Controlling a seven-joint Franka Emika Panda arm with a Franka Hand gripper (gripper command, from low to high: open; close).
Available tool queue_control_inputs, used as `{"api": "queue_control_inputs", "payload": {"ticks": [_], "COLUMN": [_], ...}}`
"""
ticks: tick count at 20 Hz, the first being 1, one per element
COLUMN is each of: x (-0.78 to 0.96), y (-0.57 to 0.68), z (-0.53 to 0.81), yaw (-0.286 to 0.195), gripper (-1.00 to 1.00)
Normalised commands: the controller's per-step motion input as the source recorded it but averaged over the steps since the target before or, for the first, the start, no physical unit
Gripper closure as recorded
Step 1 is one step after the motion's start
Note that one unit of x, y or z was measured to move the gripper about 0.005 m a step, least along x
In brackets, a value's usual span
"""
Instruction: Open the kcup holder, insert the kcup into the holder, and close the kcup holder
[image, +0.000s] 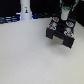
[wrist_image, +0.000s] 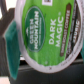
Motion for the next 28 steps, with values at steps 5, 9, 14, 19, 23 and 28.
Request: {"api": "queue_control_inputs", "payload": {"ticks": [5,9,14,19,23,28], "x": [0.02,0.03,0.03,0.04,0.05,-0.05], "y": [-0.08,-0.07,-0.06,-0.05,-0.05,-0.04], "z": [-0.2,-0.2,-0.17,-0.16,-0.19,-0.11], "yaw": [0.006,0.001,0.005,-0.001,-0.007,-0.006], "gripper": [1.0,1.0,1.0,1.0,1.0,1.0]}}
